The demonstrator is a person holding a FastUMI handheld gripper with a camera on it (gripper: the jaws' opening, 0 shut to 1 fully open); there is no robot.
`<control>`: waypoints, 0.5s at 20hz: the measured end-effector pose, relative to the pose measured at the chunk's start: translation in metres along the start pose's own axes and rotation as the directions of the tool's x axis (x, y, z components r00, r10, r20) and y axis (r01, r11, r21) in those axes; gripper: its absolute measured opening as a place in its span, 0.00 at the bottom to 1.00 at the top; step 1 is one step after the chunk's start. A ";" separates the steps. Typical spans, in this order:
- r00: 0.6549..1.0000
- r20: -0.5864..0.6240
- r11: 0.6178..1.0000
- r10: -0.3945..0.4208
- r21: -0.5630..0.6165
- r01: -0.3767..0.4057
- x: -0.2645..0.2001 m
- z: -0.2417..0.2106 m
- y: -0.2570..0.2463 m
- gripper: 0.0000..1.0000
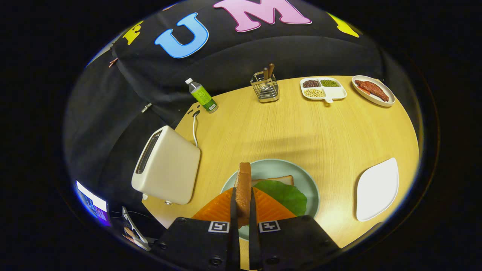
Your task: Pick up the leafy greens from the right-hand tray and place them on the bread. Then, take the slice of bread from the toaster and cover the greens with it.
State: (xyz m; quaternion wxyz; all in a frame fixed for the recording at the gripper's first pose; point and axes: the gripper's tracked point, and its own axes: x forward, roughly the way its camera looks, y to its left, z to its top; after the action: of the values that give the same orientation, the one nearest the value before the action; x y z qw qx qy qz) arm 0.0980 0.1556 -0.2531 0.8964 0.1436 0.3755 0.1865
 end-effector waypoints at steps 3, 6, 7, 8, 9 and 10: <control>1.000 -0.014 0.999 -0.025 -0.027 0.024 0.002 -0.010 -0.012 0.19; 0.997 -0.023 0.996 -0.069 -0.056 0.068 0.003 -0.018 -0.032 0.34; 0.996 -0.024 0.994 -0.086 -0.071 0.084 0.003 -0.019 -0.039 0.41; 0.995 -0.024 0.992 -0.098 -0.084 0.095 0.002 -0.020 -0.044 0.44; 0.995 -0.018 0.991 -0.103 -0.093 0.101 -0.002 -0.018 -0.047 0.48; 0.994 -0.003 0.989 -0.110 -0.101 0.109 -0.007 -0.014 -0.051 0.55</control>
State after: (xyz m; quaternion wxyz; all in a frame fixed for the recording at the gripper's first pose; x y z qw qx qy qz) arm 0.0947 0.1086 -0.2783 0.9097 0.0768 0.3769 0.1564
